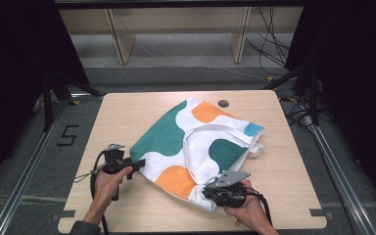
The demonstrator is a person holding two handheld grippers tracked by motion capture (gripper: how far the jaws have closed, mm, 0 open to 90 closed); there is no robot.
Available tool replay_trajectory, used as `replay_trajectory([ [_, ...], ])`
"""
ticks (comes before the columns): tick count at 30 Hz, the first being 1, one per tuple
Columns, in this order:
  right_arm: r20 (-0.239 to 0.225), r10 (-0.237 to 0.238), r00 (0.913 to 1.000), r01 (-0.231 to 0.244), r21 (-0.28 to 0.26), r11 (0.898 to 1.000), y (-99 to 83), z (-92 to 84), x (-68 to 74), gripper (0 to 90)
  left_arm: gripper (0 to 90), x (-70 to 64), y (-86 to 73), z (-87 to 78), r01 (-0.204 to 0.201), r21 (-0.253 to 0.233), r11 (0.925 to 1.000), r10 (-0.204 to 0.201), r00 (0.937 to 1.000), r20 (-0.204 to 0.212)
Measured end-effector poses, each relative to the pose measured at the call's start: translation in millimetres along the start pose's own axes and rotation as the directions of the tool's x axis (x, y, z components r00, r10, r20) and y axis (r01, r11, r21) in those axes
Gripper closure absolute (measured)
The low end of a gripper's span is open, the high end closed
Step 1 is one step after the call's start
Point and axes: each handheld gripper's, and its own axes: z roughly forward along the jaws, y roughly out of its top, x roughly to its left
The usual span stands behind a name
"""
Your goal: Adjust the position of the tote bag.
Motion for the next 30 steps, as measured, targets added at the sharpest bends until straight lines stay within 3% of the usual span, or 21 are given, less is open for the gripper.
replay_trajectory([
  [2, 0.003, 0.004, 1.0000, -0.003, -0.019, 1.000, 0.1, 1.7, 1.2, 84.0, 66.9, 1.7, 3.0, 7.8, -0.020, 0.002, 0.9998, 0.020, 0.9997, -0.015],
  [3, -0.009, 0.004, 1.0000, -0.005, -0.020, 1.000, 2.5, 3.8, 4.1, 84.0, 69.6, 1.4, 7.7, 16.5, -0.047, -0.005, 0.9989, 0.046, 0.9977, -0.050],
  [4, -0.010, 0.006, 0.9999, -0.006, -0.020, 1.000, 3.5, 5.6, 6.1, 83.7, 69.9, 2.3, 11.5, 21.8, -0.068, -0.007, 0.9977, 0.067, 0.9949, -0.076],
  [5, -0.010, 0.006, 0.9999, -0.006, -0.020, 1.000, 3.5, 5.6, 6.1, 83.7, 70.0, 2.3, 11.5, 21.8, -0.068, -0.007, 0.9977, 0.067, 0.9949, -0.076],
  [8, -0.020, -0.009, 0.9998, 0.008, -0.036, 0.999, 11.6, 22.0, 18.8, 82.4, 70.1, 13.1, 29.4, 44.5, -0.087, -0.008, 0.9962, 0.085, 0.9883, -0.126],
  [11, -0.036, -0.029, 0.9989, 0.028, -0.033, 0.999, 17.8, 34.2, 27.6, 81.2, 69.4, 21.2, 45.6, 59.2, -0.075, -0.013, 0.9971, 0.072, 0.9865, -0.147],
  [15, -0.040, -0.028, 0.9988, 0.026, -0.048, 0.999, 24.4, 43.9, 31.7, 79.5, 66.8, 25.1, 55.7, 65.7, -0.035, -0.009, 0.9994, 0.033, 0.9878, -0.152],
  [18, -0.084, 0.030, 0.9960, -0.034, -0.041, 0.999, 27.7, 40.4, 29.4, 71.9, 64.7, 27.0, 56.5, 68.8, -0.011, -0.034, 0.9994, 0.006, 0.9892, -0.147],
  [20, -0.070, 0.026, 0.9972, -0.029, -0.050, 0.998, 27.8, 31.3, 27.2, 69.0, 55.2, 28.0, 53.8, 65.2, -0.006, -0.014, 0.9999, 0.004, 0.9906, -0.137],
  [21, -0.058, 0.022, 0.9981, -0.027, -0.080, 0.996, 28.0, 17.9, 22.8, 67.0, 50.3, 24.5, 49.7, 58.8, -0.011, 0.013, 0.9999, 0.013, 0.9877, -0.156],
  [22, -0.058, 0.022, 0.9981, -0.027, -0.080, 0.996, 28.0, 17.9, 22.8, 67.0, 44.2, 24.5, 49.7, 58.8, -0.011, 0.013, 0.9999, 0.013, 0.9877, -0.156],
  [23, -0.019, 0.000, 0.9998, -0.002, -0.104, 0.995, 27.6, 2.6, 14.9, 65.8, 40.2, 16.7, 45.6, 44.7, -0.048, -0.003, 0.9988, 0.047, 0.9821, -0.183],
  [24, -0.019, 0.000, 0.9998, -0.002, -0.104, 0.995, 27.6, 2.6, 14.9, 65.8, 37.8, 16.7, 45.6, 44.7, -0.048, -0.003, 0.9988, 0.047, 0.9821, -0.183],
  [26, 0.020, 0.029, 0.9994, -0.027, -0.114, 0.993, 25.7, -15.3, 1.4, 64.8, 35.0, 10.0, 42.2, 30.8, -0.044, -0.027, 0.9987, 0.038, 0.9836, -0.176],
  [27, 0.061, 0.056, 0.9966, -0.048, -0.132, 0.990, 22.6, -28.0, -12.0, 63.7, 30.0, 1.6, 36.5, 14.5, -0.056, -0.042, 0.9975, 0.049, 0.9872, -0.152],
  [28, 0.061, 0.056, 0.9966, -0.048, -0.132, 0.990, 22.6, -28.0, -12.0, 63.7, 28.3, 1.6, 36.5, 14.5, -0.056, -0.042, 0.9975, 0.049, 0.9872, -0.152],
  [30, 0.112, 0.086, 0.9900, -0.069, -0.148, 0.987, 16.7, -41.5, -26.9, 62.4, 27.0, -11.2, 27.3, -1.5, -0.074, -0.047, 0.9961, 0.068, 0.9911, -0.114],
])
